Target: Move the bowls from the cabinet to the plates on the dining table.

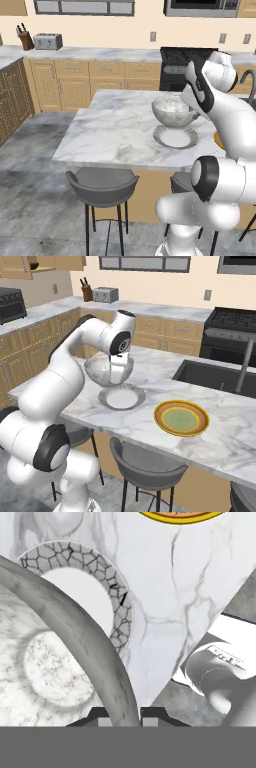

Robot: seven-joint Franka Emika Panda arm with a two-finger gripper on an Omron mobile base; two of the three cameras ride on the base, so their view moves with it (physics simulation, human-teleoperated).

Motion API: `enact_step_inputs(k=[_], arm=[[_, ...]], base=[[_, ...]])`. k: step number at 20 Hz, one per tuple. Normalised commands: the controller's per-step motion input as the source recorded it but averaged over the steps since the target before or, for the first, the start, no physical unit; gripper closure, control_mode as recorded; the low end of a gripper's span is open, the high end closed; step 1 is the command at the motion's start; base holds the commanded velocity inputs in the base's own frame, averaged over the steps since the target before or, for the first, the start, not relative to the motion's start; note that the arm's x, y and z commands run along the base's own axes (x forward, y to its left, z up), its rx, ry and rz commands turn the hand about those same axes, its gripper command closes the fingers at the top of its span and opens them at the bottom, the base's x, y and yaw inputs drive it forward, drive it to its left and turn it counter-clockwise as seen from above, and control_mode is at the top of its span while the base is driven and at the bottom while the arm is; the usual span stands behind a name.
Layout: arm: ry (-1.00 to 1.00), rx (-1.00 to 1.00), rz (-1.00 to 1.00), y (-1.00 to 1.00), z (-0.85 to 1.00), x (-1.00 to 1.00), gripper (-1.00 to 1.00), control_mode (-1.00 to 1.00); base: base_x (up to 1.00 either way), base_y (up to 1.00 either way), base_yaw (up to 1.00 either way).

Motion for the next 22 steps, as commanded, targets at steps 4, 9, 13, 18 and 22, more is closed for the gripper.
enact_step_inputs(k=[4, 9, 13, 18, 22], arm=[[0.0, 0.0, -0.1, -0.1, -0.18, 0.16, 1.0, -1.0], [0.01, 0.0, -0.11, -0.05, -0.18, 0.23, 1.0, -1.0], [0.01, 0.0, -0.12, 0.0, -0.17, 0.26, 1.0, -1.0], [0.0, 0.0, -0.11, -0.02, -0.17, 0.26, 1.0, -1.0], [0.0, 0.01, -0.09, -0.09, -0.17, 0.08, 1.0, -1.0]], base=[[0.0, 0.0, 0.0], [0.0, 0.0, 0.0], [0.0, 0.0, 0.0], [0.0, 0.0, 0.0], [0.0, 0.0, 0.0]])
